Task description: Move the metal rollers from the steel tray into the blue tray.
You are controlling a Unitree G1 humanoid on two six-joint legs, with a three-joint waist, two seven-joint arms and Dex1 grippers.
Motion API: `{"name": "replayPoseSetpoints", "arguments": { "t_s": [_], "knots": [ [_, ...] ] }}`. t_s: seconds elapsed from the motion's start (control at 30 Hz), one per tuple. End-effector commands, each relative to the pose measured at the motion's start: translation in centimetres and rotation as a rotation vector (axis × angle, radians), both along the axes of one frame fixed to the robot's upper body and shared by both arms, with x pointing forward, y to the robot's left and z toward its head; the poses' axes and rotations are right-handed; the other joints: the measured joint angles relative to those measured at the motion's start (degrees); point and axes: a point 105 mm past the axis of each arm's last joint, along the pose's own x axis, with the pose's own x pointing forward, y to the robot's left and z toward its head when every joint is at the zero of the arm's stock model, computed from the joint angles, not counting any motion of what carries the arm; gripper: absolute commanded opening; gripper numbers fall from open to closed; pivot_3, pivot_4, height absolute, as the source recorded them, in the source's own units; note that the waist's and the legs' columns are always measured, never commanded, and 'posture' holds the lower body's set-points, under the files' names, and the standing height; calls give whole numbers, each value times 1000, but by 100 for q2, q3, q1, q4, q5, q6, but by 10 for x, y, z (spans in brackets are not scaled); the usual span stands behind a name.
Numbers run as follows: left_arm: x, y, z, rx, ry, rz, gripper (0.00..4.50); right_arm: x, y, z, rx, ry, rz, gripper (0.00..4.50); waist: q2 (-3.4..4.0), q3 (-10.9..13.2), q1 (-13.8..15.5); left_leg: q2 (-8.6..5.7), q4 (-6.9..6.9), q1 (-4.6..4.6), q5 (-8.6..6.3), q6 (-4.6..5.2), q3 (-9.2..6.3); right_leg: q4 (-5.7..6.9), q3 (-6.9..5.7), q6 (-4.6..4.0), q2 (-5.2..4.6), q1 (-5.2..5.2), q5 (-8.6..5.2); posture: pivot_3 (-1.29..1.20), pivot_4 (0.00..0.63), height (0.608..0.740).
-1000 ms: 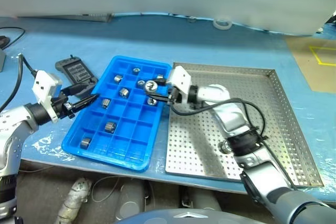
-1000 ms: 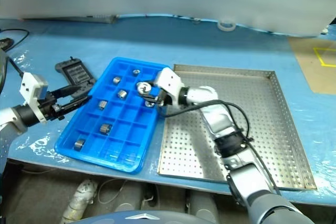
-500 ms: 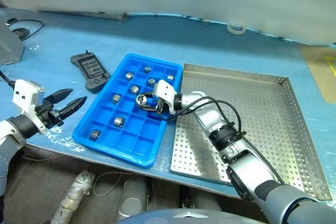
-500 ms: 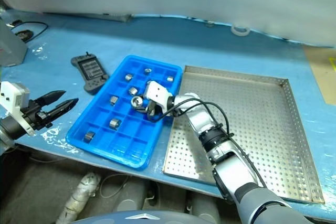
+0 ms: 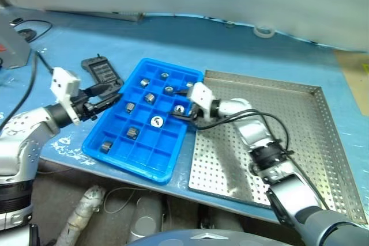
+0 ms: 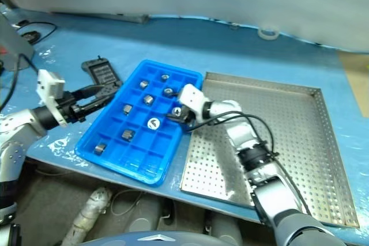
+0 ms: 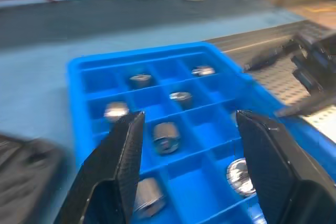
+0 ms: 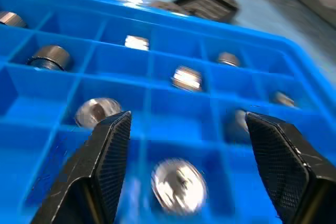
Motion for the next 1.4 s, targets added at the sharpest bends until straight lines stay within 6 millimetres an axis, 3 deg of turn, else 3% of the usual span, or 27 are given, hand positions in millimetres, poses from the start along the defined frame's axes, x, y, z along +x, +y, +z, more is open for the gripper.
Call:
{"name": "replayPoseSetpoints", "arguments": {
  "t_s": [0.03, 0.17, 0.33, 0.47, 0.6, 0.7, 0.93, 1.23, 1.4],
  "knots": [
    [8, -40, -7, -23, 56, -193, 2884, -31, -27, 22, 20, -13, -17, 3660, -4, -2, -70, 1, 0, 1, 1, 0, -1, 0, 0, 0, 1, 0, 0, -118, 150, 740],
    [17, -84, -18, -38, 82, -382, 2884, -64, -70, 11, -66, 24, -159, 3660, -5, -5, -314, 9, -3, 4, -5, 12, -1, -6, -1, 9, 6, 2, -5, -259, 150, 740],
    [7, -121, -26, -70, 124, -569, 2884, -101, -95, -2, -145, 75, -287, 3660, -2, -7, -734, 13, -1, 0, -24, 43, 0, -28, -4, 9, 10, 6, -5, -374, 150, 740],
    [-6, -131, -37, -63, 166, -627, 2884, -116, -109, -16, -168, 130, -378, 3660, 1, -9, -1011, 22, 4, 5, -27, 47, 0, -40, -5, 8, 19, 14, -5, -431, 150, 740],
    [-23, -132, -44, -95, 203, -622, 2884, -118, -145, -29, -197, 171, -515, 3660, 15, -17, -1111, 22, 21, 10, -33, 56, 0, -50, -5, 9, 19, 30, -6, -473, 150, 740],
    [-34, -128, -50, -92, 232, -598, 2884, -120, -159, -35, -216, 186, -564, 3660, 16, -17, -1153, 22, 42, 6, -47, 77, 0, -67, -5, 9, 19, 47, -6, -463, 150, 740],
    [-48, -116, -58, -73, 273, -531, 2884, -137, -153, -47, -244, 263, -511, 3660, 24, -20, -1147, 21, 50, 7, -57, 92, -1, -79, -5, 10, 19, 58, -6, -408, 150, 740],
    [-46, -110, -56, -74, 265, -461, 2884, -115, -125, -56, -232, 267, -495, 3660, 35, -23, -1130, 21, 65, 23, -58, 92, -5, -78, -6, 14, 19, 80, -8, -327, 150, 740],
    [-50, -110, -57, -75, 266, -446, 2884, -114, -120, -61, -256, 295, -479, 3660, 38, -23, -1052, 21, 64, 20, -62, 96, -6, -78, -6, 11, 19, 80, -7, -300, 150, 740]
  ]
}}
